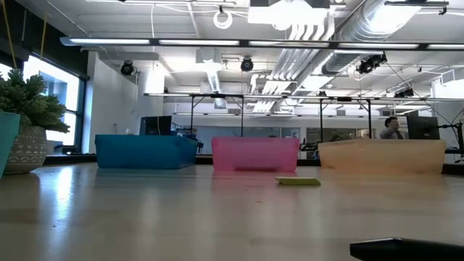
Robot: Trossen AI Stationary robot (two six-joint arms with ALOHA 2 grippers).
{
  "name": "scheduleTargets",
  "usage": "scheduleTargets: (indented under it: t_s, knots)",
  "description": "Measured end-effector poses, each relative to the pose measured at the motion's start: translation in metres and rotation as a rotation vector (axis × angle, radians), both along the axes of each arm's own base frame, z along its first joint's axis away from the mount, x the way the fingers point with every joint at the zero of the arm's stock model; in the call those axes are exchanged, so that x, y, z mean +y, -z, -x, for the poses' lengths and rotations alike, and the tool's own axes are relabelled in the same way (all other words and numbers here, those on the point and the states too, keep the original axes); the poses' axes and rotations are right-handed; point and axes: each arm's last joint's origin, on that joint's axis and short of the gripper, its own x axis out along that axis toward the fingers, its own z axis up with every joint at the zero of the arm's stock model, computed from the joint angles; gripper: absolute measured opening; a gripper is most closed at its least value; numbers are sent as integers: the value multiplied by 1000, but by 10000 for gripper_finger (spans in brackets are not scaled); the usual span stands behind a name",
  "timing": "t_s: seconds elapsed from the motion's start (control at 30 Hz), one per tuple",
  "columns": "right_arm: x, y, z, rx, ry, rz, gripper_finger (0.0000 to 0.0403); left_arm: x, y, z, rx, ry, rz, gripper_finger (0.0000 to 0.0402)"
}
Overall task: Sort crayons/erasers/pens/pencils in bins
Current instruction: Put the black pen into the blue bin
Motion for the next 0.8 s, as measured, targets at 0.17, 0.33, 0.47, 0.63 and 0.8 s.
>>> scheduleTargets:
  t_s: [0.17,0.33,0.47,0.63,0.8]
  knots:
    - [-1,-27,-2,-103,1,70,3,-2,-9,-6,-110,17,10,209]
    - [-4,-48,-2,-156,-17,114,3,-4,-20,-10,-233,41,8,209]
    - [-4,-56,-1,-176,-23,137,3,-3,-27,-14,-319,39,-6,209]
    - [-10,-58,-5,-185,-8,132,3,0,-35,-17,-399,26,-9,209]
    - [-16,-60,-14,-196,-19,117,3,3,-39,-19,-438,11,-3,209]
